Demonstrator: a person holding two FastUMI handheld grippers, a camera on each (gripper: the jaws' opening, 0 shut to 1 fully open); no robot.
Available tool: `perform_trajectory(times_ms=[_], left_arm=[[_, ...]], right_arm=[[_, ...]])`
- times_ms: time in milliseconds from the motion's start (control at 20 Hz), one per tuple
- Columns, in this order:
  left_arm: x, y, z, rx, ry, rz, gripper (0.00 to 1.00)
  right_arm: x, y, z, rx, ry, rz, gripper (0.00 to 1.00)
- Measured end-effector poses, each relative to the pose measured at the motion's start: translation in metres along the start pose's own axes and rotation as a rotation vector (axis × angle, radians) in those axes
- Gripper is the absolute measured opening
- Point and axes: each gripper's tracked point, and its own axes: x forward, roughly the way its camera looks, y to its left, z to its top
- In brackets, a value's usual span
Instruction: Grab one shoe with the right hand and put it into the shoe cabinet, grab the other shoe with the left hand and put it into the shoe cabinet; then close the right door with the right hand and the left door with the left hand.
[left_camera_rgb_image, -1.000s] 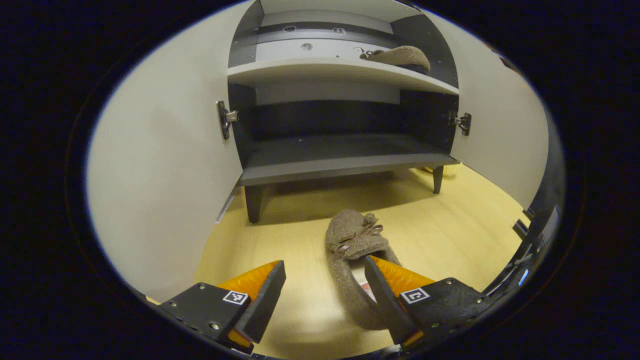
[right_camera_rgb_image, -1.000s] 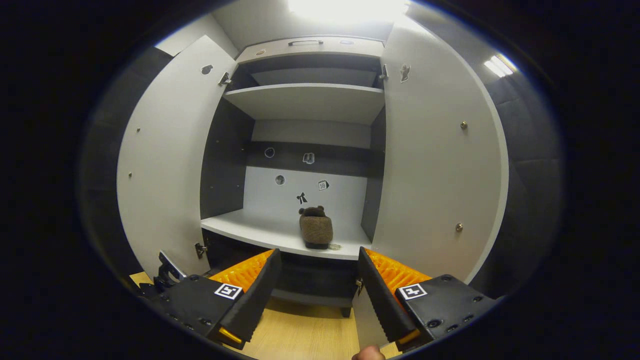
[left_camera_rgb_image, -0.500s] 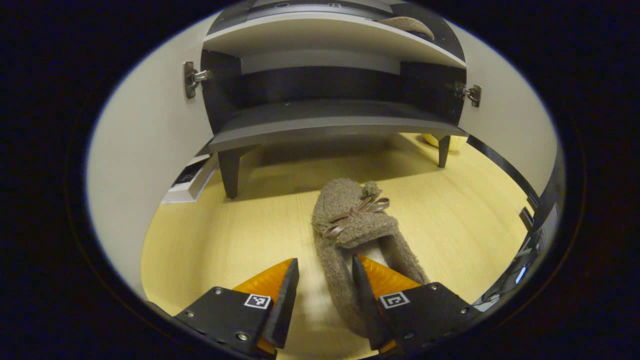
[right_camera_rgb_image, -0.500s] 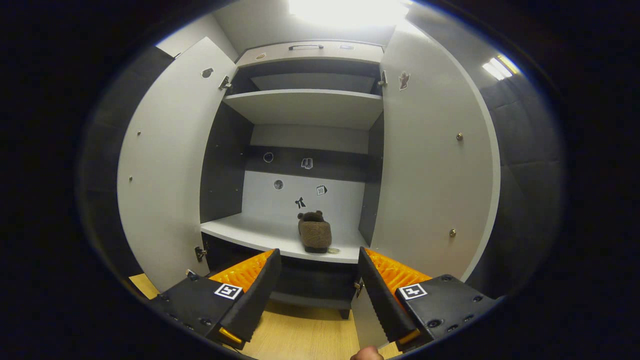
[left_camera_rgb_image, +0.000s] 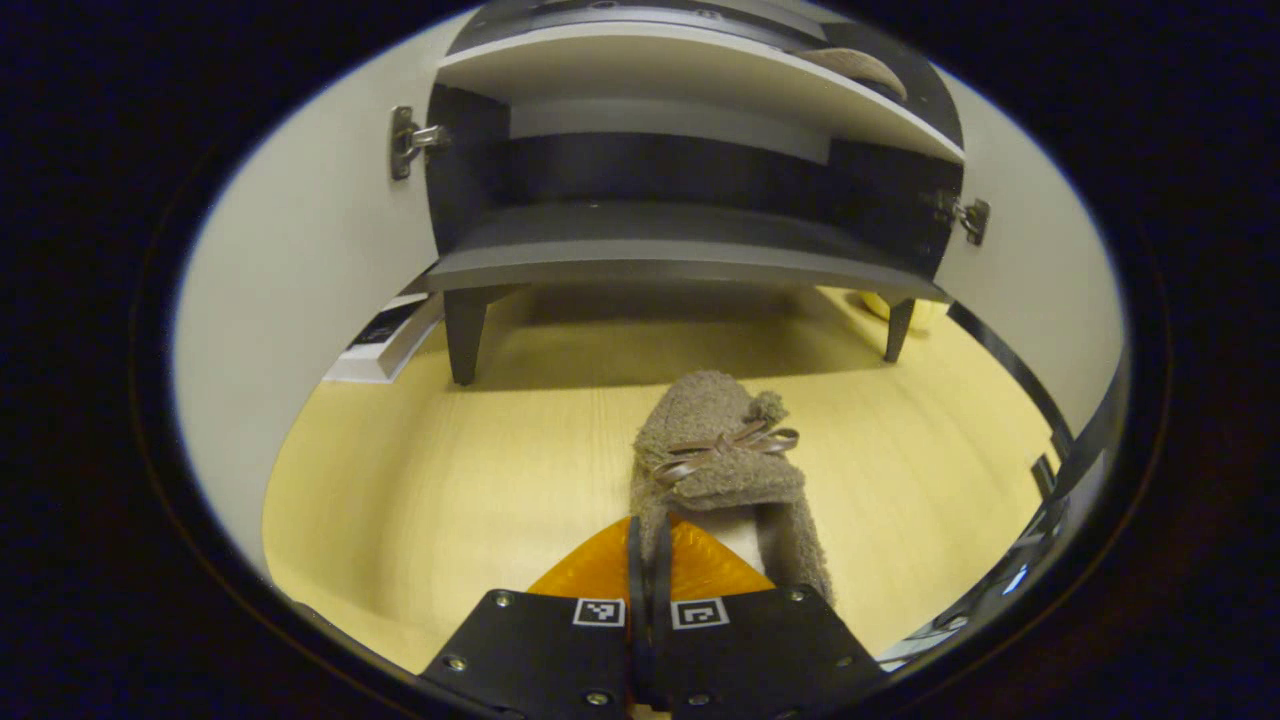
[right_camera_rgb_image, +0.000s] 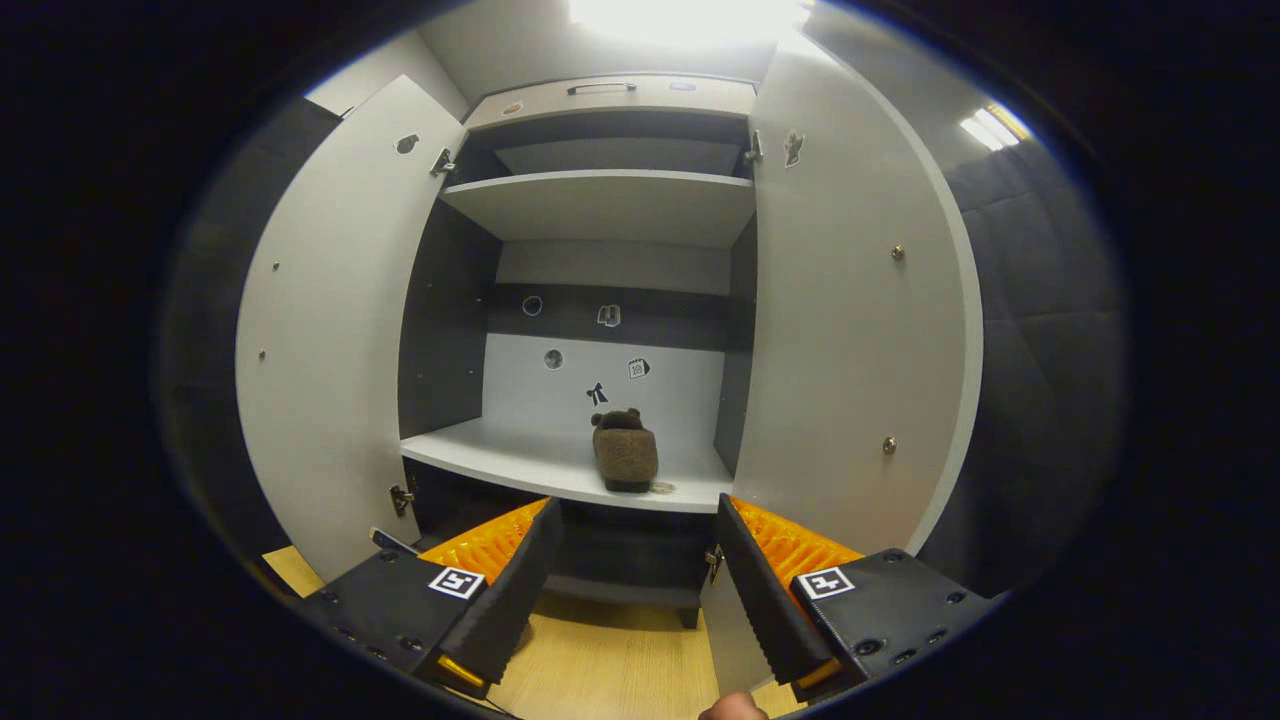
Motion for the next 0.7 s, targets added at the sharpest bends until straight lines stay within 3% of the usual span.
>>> perform_trajectory(times_ms=[200, 300, 700], left_arm=[[-0.008, 0.002, 0.012, 0.003, -0.037, 0.013, 0.07], [-0.02, 0.004, 0.024, -0.017, -0.065, 0.017, 0.02], [-0.09, 0.0, 0.119, -0.059, -0.264, 0.034, 0.02]], right_arm=[[-0.005, -0.002, 0.001, 0.01, -0.004, 0.014, 0.98], [-0.009, -0.002, 0.003, 0.012, -0.008, 0.025, 0.98], [-0.024, 0.003, -0.002, 0.027, -0.004, 0.072, 0.98]])
